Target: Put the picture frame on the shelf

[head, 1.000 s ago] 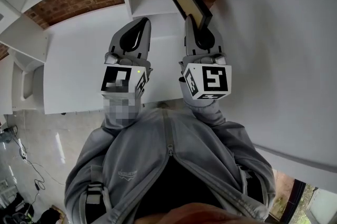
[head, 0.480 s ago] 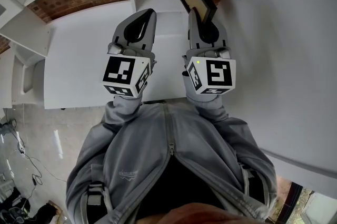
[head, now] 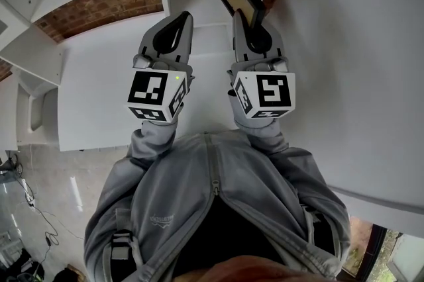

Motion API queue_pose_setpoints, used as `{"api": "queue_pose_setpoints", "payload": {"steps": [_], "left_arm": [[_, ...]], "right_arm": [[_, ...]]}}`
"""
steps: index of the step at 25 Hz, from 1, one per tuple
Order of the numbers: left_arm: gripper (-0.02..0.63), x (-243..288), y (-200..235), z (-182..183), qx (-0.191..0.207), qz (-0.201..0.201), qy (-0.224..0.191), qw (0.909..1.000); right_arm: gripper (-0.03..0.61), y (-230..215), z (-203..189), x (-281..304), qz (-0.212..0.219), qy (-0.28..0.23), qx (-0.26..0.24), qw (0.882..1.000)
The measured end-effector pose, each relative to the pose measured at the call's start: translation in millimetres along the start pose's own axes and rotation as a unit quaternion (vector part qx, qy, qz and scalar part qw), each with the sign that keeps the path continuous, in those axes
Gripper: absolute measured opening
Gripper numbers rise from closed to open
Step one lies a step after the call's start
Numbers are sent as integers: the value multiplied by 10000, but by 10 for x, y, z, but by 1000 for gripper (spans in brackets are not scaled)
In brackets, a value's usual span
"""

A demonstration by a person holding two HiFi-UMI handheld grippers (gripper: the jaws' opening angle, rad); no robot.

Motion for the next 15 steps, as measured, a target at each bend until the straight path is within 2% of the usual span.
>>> {"api": "queue_pose_setpoints", "payload": {"steps": [15], "left_arm": [[8, 100, 291, 273, 225, -1, -196, 9996]], "right_arm": [[35, -54, 403, 310, -162, -441, -329, 9984]]}}
Point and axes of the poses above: the fingertips, and each gripper's own axes: x forward along the fingers, y to its left, z out of its top, the point moved 6 cm from there along -x, backward along the fingers, and after that the axes turned 5 degrees about -z, right-handed, at the moved point
